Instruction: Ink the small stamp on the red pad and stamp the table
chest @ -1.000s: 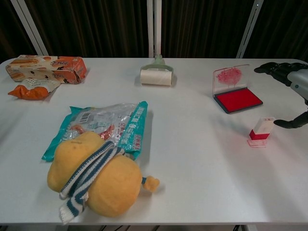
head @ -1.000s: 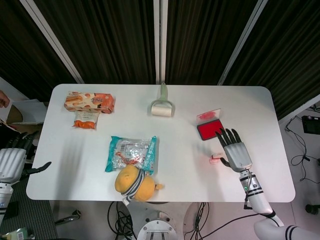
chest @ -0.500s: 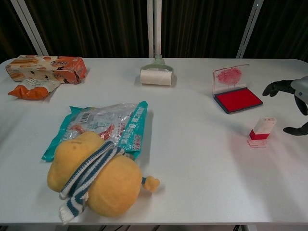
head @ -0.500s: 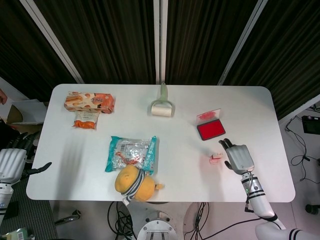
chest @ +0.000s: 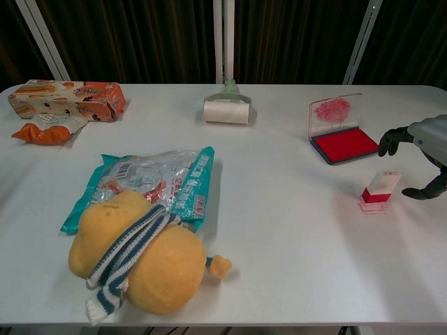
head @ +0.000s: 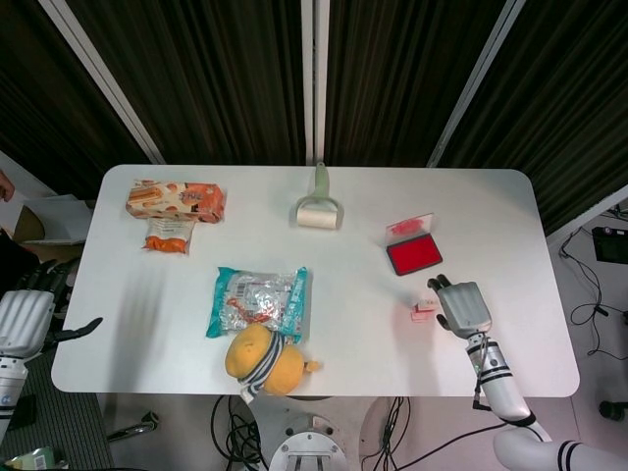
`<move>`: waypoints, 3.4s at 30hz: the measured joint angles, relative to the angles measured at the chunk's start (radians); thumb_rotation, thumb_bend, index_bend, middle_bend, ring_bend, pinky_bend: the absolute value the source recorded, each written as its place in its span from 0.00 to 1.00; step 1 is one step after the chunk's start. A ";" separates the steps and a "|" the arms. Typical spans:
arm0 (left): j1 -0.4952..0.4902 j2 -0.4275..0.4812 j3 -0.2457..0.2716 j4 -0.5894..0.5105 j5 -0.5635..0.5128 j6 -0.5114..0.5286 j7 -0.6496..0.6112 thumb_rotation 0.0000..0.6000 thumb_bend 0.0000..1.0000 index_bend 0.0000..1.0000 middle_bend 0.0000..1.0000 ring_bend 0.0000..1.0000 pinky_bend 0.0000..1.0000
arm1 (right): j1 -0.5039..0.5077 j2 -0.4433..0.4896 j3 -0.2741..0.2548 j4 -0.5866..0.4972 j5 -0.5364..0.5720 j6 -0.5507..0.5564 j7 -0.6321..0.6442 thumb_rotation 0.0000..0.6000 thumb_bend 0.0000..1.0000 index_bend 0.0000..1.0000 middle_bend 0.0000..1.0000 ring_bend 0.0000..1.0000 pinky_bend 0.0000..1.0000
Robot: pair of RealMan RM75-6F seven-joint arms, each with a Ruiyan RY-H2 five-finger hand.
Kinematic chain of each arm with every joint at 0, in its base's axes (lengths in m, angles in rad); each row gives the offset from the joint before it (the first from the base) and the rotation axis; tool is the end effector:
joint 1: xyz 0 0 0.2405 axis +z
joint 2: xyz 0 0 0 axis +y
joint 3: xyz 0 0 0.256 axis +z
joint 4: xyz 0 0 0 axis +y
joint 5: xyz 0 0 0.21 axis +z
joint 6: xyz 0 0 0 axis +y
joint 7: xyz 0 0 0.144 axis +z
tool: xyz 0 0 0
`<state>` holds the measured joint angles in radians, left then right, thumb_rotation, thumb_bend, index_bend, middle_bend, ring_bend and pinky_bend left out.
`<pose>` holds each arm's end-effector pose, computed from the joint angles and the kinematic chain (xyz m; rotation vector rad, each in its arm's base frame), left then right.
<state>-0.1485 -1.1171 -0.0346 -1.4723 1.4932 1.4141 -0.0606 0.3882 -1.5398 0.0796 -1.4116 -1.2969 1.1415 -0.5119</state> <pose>-0.3331 0.2012 0.1651 -1.4641 -0.8647 -0.8343 -0.2605 -0.2647 0.0009 1.7506 -0.7833 0.6434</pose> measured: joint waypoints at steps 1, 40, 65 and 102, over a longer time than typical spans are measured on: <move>0.001 0.000 0.000 0.002 -0.001 0.000 -0.001 0.56 0.12 0.11 0.19 0.12 0.21 | 0.001 -0.005 0.000 0.007 0.001 -0.002 0.003 1.00 0.15 0.35 0.32 0.80 0.97; 0.012 0.000 0.002 0.016 -0.002 0.010 -0.018 0.61 0.12 0.11 0.19 0.12 0.21 | 0.015 -0.138 0.003 0.137 0.006 0.012 0.022 1.00 0.22 0.52 0.47 0.82 0.97; 0.010 0.009 0.001 0.006 -0.002 0.007 -0.015 0.61 0.12 0.11 0.19 0.12 0.21 | 0.018 -0.144 0.011 0.141 0.019 0.015 0.007 1.00 0.35 0.58 0.53 0.82 0.97; 0.010 0.002 0.003 0.024 -0.007 -0.004 -0.030 0.61 0.12 0.11 0.19 0.12 0.21 | 0.320 -0.219 0.175 0.389 0.317 -0.267 -0.067 1.00 0.36 0.60 0.54 0.82 0.97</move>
<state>-0.1382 -1.1148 -0.0315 -1.4487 1.4861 1.4102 -0.0901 0.7079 -1.7588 0.2543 -1.0228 -0.9794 0.8745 -0.5793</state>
